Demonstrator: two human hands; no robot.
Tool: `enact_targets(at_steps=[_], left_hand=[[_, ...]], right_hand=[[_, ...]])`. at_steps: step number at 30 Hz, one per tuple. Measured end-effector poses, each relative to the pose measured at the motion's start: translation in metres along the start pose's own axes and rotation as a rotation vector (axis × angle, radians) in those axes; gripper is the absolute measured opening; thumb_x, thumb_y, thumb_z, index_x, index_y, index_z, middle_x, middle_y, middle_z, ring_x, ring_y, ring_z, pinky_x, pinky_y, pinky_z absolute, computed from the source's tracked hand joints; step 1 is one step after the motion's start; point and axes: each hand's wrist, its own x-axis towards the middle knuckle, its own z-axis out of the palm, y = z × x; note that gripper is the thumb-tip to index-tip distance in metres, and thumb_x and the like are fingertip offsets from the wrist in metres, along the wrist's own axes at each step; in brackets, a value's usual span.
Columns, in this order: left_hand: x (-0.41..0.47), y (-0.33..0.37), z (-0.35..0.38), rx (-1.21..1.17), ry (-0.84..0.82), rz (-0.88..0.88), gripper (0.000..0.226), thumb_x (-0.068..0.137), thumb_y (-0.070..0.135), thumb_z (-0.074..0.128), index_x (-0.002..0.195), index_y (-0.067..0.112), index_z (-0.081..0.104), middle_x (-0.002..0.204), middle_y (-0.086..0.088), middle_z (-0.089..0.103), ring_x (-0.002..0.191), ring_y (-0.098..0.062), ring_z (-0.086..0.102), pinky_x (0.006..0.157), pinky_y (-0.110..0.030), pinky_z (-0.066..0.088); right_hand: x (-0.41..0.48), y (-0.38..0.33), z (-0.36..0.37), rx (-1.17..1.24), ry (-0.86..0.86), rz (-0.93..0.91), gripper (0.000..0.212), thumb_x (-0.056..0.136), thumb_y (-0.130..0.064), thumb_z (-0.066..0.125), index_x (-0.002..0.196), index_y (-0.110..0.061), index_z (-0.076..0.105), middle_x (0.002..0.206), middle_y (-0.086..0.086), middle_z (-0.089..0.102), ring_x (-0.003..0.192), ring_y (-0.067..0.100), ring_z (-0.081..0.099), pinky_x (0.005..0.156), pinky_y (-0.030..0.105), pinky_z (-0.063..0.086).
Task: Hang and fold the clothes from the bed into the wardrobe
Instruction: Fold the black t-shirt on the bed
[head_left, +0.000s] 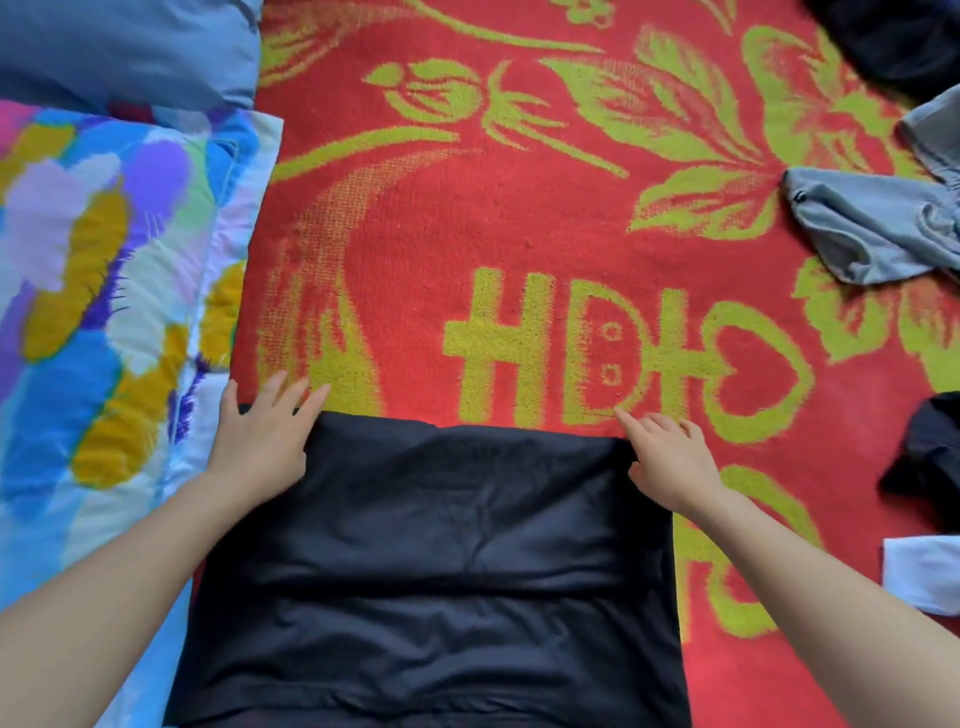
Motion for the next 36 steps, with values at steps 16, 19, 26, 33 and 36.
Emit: enact_targets(at_steps=[16,19,26,33,36], left_hand=[[-0.048,-0.056,-0.032,-0.257,0.543,0.242,0.026,0.075,0.021,0.039,0.076,0.005,0.06,0.07,-0.013,0.058,0.051,-0.033,0.059,0.036,-0.029,0.04],[-0.101,-0.064,-0.005,-0.28,0.649,0.397,0.014,0.083,0.021,0.041,0.093,0.016,0.051,0.086,-0.003,0.053,0.063,-0.027,0.057,0.046,-0.034,0.041],[-0.203,-0.026,0.091,-0.355,-0.009,0.175,0.078,0.026,0.013,0.09,0.092,0.024,0.051,0.073,0.006,0.041,0.052,-0.013,0.038,0.041,-0.019,0.034],[-0.182,0.085,0.074,-0.305,0.342,0.135,0.061,0.074,0.042,0.039,0.129,0.015,0.044,0.131,-0.021,0.046,0.112,-0.036,0.044,0.079,-0.049,0.041],[-0.147,0.121,0.078,-0.279,0.301,0.174,0.067,0.08,0.051,0.035,0.14,0.021,0.033,0.153,-0.015,0.023,0.143,-0.034,0.015,0.102,-0.057,0.023]], right_hand=[[-0.046,0.041,-0.039,0.203,0.331,-0.091,0.011,0.08,-0.006,0.061,0.084,-0.007,0.051,0.061,0.008,0.057,0.052,0.029,0.054,0.045,0.032,0.04],[-0.095,0.046,-0.018,0.116,0.616,-0.383,0.007,0.078,-0.015,0.048,0.081,-0.014,0.042,0.055,0.005,0.056,0.045,0.025,0.056,0.052,0.031,0.034],[-0.172,0.029,0.089,-0.2,0.251,-0.53,0.021,0.07,-0.035,0.053,0.081,-0.017,0.052,0.077,0.006,0.068,0.063,0.024,0.058,0.059,0.036,0.031],[-0.14,-0.081,0.081,0.072,0.219,-0.322,0.047,0.08,-0.044,0.043,0.107,-0.016,0.069,0.121,0.019,0.062,0.115,0.033,0.053,0.086,0.041,0.035],[-0.121,-0.124,0.076,0.143,0.168,-0.277,0.056,0.083,-0.051,0.038,0.131,-0.024,0.046,0.138,0.018,0.049,0.13,0.029,0.036,0.098,0.048,0.033]])
